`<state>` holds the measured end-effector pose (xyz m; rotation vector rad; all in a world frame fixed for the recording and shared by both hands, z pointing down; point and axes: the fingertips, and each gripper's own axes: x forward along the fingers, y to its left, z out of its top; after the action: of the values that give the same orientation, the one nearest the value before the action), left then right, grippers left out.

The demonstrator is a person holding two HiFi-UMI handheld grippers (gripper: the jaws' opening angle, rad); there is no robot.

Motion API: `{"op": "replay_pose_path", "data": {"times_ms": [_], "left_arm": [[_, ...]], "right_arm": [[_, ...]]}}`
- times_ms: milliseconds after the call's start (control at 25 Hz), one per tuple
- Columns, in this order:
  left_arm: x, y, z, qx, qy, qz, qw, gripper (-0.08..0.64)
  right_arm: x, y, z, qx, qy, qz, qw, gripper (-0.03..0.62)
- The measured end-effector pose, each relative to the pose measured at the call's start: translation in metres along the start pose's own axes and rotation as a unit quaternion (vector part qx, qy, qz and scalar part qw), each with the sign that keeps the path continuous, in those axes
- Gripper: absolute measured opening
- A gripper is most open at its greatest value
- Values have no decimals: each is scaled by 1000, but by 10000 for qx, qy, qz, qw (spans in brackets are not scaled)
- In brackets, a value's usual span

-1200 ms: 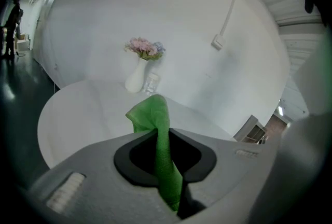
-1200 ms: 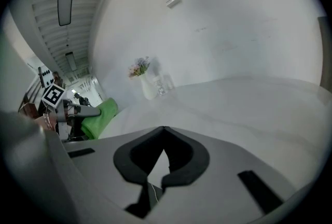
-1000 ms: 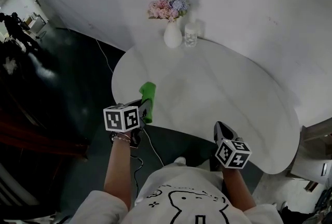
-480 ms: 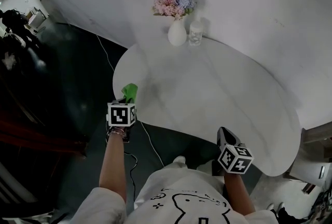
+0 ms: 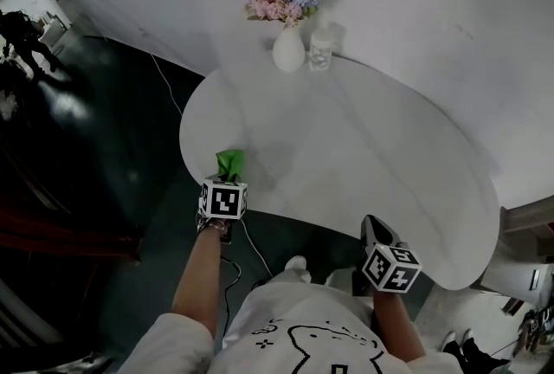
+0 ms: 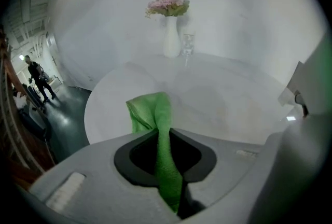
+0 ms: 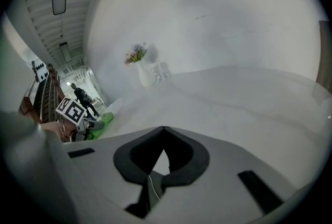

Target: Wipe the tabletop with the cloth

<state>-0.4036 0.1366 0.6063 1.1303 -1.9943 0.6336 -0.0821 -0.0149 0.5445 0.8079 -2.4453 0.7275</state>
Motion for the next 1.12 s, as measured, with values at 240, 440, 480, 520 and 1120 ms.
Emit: {"op": "replay_pose_path", "data": {"times_ms": [240,440,480,520,1120], "left_arm": [[2,2,3,-569,15,-336,9978,54],[1,5,2,-1224,-22,-636,9904,54],[1,4,2,-1274,-52,-648,9897,54],[2,4,2,-1293,-84,-647,9895,54],[1,-20,5,-1619,-240,-890,9825,54]], "right_arm": [[1,-2,-3,-45,20,-2,10000,-6],[-6,-2,-8,-120,45,27,9999,-6],[-7,-3,-9,-100,41,21,9999,-6],[-8,-4,-10,-74,39,14,10000,-6],[-24,-15,-15,72,-72,-10,9999,-6]]}}
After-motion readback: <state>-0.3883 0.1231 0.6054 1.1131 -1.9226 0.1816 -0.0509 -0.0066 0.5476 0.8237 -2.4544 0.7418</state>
